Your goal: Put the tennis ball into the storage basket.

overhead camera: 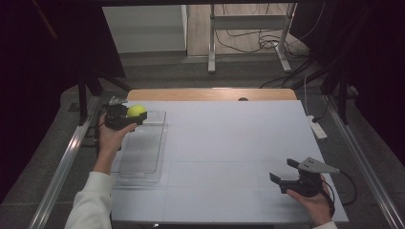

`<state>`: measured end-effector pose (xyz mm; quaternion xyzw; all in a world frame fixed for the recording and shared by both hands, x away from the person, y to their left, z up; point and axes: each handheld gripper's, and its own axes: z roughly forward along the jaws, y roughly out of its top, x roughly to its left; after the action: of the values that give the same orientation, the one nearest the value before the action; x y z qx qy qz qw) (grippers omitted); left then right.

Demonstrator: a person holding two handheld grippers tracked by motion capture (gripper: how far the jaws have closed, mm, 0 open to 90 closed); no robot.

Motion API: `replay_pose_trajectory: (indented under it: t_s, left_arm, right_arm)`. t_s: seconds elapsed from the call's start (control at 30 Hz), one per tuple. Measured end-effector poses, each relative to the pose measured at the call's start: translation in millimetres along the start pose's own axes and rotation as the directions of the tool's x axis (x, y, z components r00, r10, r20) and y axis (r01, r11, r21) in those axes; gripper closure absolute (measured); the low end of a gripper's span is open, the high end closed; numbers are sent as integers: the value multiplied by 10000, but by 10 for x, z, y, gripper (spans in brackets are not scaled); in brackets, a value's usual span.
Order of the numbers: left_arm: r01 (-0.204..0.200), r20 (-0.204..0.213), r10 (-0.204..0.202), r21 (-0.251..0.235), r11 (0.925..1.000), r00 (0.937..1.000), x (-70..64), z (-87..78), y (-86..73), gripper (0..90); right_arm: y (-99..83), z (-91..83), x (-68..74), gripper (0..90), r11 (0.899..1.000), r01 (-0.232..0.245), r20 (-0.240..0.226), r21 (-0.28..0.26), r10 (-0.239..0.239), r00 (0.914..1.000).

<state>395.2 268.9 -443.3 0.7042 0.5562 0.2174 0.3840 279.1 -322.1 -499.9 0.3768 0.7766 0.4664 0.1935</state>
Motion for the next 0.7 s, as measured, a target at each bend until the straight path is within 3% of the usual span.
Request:
replay_pose_trajectory:
  t_s: [0.7]
  left_arm:
    - [285, -244, -271, 567, 9980, 9993, 140, 144, 21, 266]
  right_arm:
    - [-6, 13, -7, 91, 10000, -76, -15, 32, 76, 10000]
